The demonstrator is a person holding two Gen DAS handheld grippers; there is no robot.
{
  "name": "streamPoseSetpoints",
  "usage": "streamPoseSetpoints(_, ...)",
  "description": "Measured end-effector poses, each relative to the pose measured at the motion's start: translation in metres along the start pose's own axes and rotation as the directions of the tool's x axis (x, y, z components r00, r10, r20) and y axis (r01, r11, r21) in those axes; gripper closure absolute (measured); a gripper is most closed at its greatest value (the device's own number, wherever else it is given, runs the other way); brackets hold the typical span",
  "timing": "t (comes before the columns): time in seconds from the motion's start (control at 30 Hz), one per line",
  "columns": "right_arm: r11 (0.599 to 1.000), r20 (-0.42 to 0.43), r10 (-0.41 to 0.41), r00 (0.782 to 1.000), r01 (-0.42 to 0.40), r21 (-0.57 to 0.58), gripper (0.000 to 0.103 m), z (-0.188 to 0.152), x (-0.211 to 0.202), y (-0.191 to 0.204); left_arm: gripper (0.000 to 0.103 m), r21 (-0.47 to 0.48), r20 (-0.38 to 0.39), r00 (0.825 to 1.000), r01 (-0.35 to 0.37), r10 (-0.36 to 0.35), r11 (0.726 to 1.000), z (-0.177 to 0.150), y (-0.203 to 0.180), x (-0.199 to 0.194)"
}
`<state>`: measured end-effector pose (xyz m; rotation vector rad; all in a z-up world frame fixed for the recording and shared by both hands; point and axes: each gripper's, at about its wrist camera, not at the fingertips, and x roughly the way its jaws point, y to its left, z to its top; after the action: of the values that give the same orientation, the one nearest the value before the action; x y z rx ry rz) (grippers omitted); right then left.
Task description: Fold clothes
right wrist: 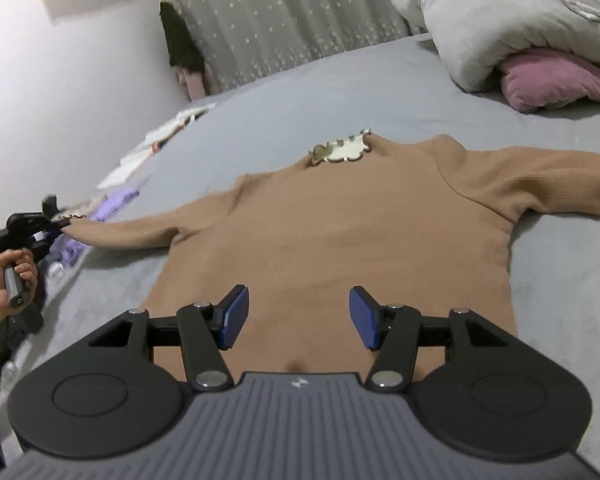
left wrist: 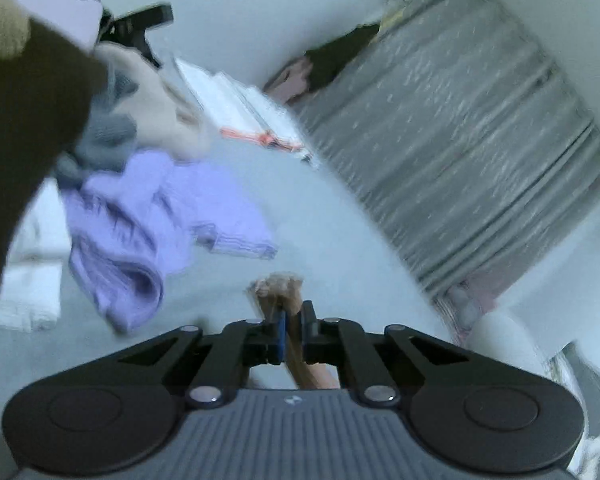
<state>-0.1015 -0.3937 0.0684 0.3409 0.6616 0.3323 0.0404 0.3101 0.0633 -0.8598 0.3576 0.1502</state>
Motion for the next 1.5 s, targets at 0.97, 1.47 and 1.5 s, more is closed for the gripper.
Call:
streamPoseSetpoints(0.97,1.0,-0.016,0.011,1.0,-0.011,0.002,0.045,-0.003,0.008,0.008,0.048,0.406,-0.269,0.945,-0.064,0.187,0.912,-0.026,-0.045,0.038)
streamPoseSetpoints(1.47,1.0,-0.005,0.011,1.0,-0.011,-0.012,0.045,-0.001,0.009,0.001,0.028,0.773,-0.61,0.757,0.506,0.233,0.381,-0.173,-0.176,0.132)
streamPoseSetpoints(1.5,1.0,-0.004,0.013,1.0,-0.013,-0.009,0.045,0.0,0.009,0.0,0.028,0.769,-0.613,0.757,0.506,0.226,0.391,-0.172,-0.173,0.134)
